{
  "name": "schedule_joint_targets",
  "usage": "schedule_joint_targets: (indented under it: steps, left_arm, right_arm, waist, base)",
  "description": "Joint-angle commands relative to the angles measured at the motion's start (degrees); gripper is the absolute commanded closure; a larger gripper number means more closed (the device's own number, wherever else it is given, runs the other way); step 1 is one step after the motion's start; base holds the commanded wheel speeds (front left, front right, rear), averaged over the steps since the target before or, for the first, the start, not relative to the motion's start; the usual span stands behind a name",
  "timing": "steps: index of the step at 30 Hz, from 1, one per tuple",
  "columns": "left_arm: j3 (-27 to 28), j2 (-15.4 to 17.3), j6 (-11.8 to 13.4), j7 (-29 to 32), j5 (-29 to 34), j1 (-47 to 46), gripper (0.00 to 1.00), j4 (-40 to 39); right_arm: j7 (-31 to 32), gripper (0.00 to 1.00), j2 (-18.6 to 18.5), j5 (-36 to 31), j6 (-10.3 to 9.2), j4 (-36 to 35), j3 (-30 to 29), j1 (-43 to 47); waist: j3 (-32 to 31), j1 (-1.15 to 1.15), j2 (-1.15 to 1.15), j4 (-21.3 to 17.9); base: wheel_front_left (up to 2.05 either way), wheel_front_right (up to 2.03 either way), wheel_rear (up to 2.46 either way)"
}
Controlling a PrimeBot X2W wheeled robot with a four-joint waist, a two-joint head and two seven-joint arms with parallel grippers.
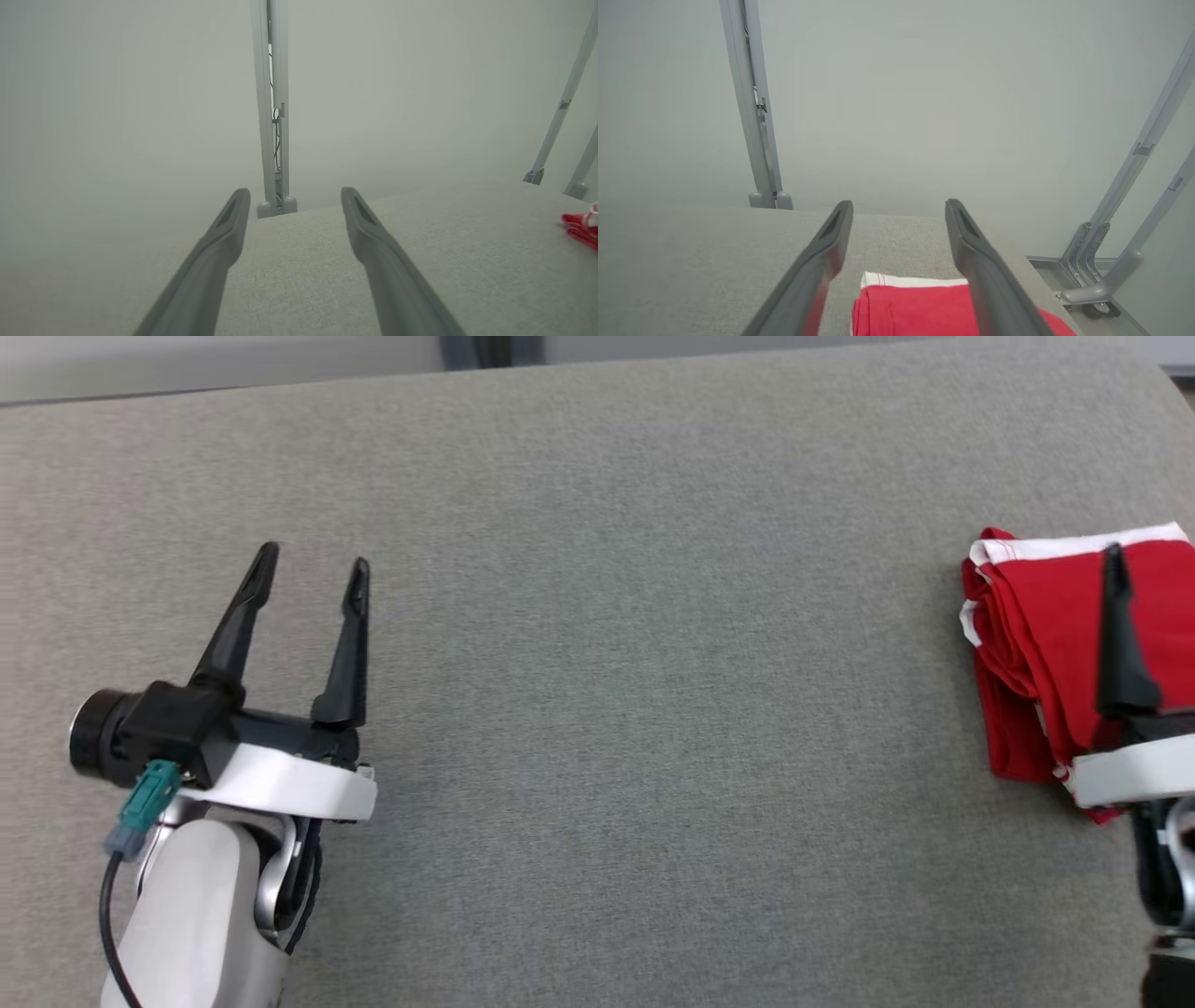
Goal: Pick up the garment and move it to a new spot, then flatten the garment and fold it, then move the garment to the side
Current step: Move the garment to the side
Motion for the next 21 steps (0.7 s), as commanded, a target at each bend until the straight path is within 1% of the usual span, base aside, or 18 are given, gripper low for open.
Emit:
schedule_joint_targets:
  steps: [1, 5, 9, 15, 17, 21]
  left_arm:
    - [0.80, 0.22, 0.92, -0.19, -0.55, 1.03, 0.00, -0.03]
    - [1.74, -0.03, 2.27, -0.30, -0.62, 2.60, 0.00, -0.66]
    - [2.07, -0.27, 3.14, -0.37, -0.57, 4.12, 0.00, -0.82]
    - [2.32, -0.56, 4.26, -0.38, -0.84, 7.15, 0.00, 0.21]
    - [2.67, -0.56, 4.58, -0.40, -1.23, 8.69, 0.00, 0.68]
    - [2.56, -0.46, 4.56, -0.41, -1.50, 10.32, 0.00, 0.96]
  right_arm:
    - [-0.41, 0.00, 0.93, -0.14, 0.00, -2.39, 1.29, 0.16]
    - [-0.57, 0.00, 2.93, -0.33, 0.00, -3.89, 5.59, -1.24]
    - [-1.32, 0.00, 3.88, 0.19, 0.00, -2.26, 8.16, -1.50]
    - [-2.81, 0.00, 4.68, 0.51, 0.00, 1.40, 8.85, 1.09]
    - [-3.04, 0.00, 4.76, 0.55, 0.00, 2.79, 8.72, 2.79]
    - [-3.43, 0.00, 4.80, 0.96, 0.00, 3.37, 8.55, 5.10]
  waist:
    - [-1.73, 0.00, 0.00, 1.73]
    - [-3.56, 0.00, 0.00, 3.93]
    - [-5.36, 0.00, 0.00, 6.86]
    - [-8.57, 0.00, 0.00, 9.72]
    - [-9.94, 0.00, 0.00, 10.12]
    - [-11.49, 0.00, 0.00, 10.17]
  base:
    - [0.00, 0.00, 0.00]
    - [0.00, 0.00, 0.00]
    - [0.00, 0.00, 0.00]
    - [0.00, 0.00, 0.00]
    - [0.00, 0.00, 0.00]
    - [0.00, 0.00, 0.00]
